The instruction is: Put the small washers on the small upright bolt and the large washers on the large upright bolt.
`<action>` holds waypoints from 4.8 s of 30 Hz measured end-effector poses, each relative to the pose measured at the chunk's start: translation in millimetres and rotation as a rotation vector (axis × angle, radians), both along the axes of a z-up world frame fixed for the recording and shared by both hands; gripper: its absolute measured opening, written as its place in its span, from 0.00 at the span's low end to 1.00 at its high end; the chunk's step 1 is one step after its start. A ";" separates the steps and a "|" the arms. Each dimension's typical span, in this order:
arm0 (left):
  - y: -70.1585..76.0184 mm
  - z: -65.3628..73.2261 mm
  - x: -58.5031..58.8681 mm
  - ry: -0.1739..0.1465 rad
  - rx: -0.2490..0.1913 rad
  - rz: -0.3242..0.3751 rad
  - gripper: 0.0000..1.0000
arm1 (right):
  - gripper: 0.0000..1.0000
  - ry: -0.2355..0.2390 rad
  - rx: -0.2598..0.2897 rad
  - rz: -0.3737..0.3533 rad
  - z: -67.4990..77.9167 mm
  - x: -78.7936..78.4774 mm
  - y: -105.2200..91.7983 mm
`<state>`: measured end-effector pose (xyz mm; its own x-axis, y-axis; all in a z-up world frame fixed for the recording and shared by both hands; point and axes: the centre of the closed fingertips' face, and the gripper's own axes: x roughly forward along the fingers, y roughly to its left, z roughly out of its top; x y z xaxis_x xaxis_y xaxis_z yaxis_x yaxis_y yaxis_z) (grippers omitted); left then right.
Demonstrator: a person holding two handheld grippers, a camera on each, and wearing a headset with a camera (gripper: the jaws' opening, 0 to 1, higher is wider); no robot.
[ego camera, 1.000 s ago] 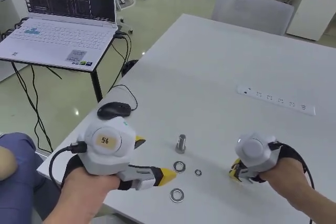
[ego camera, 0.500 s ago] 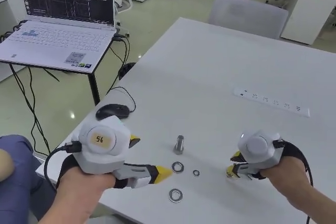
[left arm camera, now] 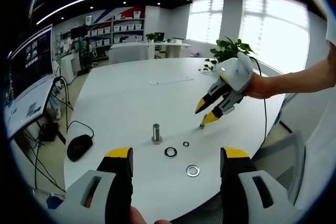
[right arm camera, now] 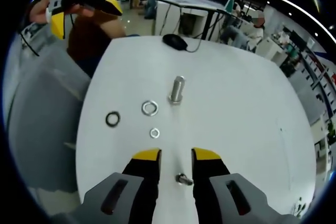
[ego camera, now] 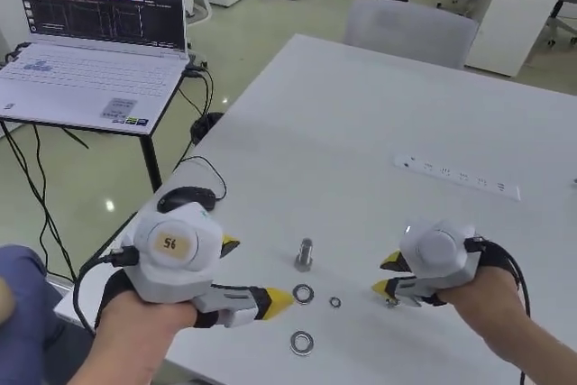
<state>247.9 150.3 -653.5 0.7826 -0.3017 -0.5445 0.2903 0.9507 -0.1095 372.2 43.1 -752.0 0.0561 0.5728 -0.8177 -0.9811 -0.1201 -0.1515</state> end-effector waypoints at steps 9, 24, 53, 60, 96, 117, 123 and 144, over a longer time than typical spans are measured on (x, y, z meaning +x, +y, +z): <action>1.4 -1.3 3.7 0.001 -0.012 -0.019 0.67 | 0.23 0.063 -0.056 0.018 -26.9 -23.3 22.5; 2.3 -8.7 5.1 0.002 -0.050 -0.020 0.67 | 0.21 0.126 -0.164 -0.087 -74.1 -25.5 34.6; 3.3 -9.5 -2.9 0.006 -0.038 -0.003 0.66 | 0.15 0.138 -0.144 -0.059 -73.3 -48.7 14.2; 0.0 -10.7 -1.7 0.010 -0.036 -0.006 0.66 | 0.19 0.147 -0.131 -0.099 -74.1 -53.3 0.6; -9.9 -7.9 1.3 0.013 -0.026 -0.031 0.66 | 0.14 0.188 -0.017 -0.287 -58.0 -46.7 -16.3; -12.5 -5.7 2.3 0.008 -0.029 -0.035 0.66 | 0.14 0.041 0.065 -0.444 4.2 21.5 -58.6; -11.3 -4.1 2.4 0.006 -0.024 -0.032 0.66 | 0.14 0.023 0.032 -0.402 2.0 28.7 -47.7; -8.7 -3.9 1.5 0.007 -0.026 -0.022 0.66 | 0.14 0.029 -0.051 -0.376 -10.9 31.6 -47.2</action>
<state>249.4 141.6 -657.4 0.7720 -0.3329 -0.5415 0.3105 0.9408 -0.1358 403.8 -4.1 -762.9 0.2309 0.4747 -0.8493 -0.9619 0.2429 -0.1258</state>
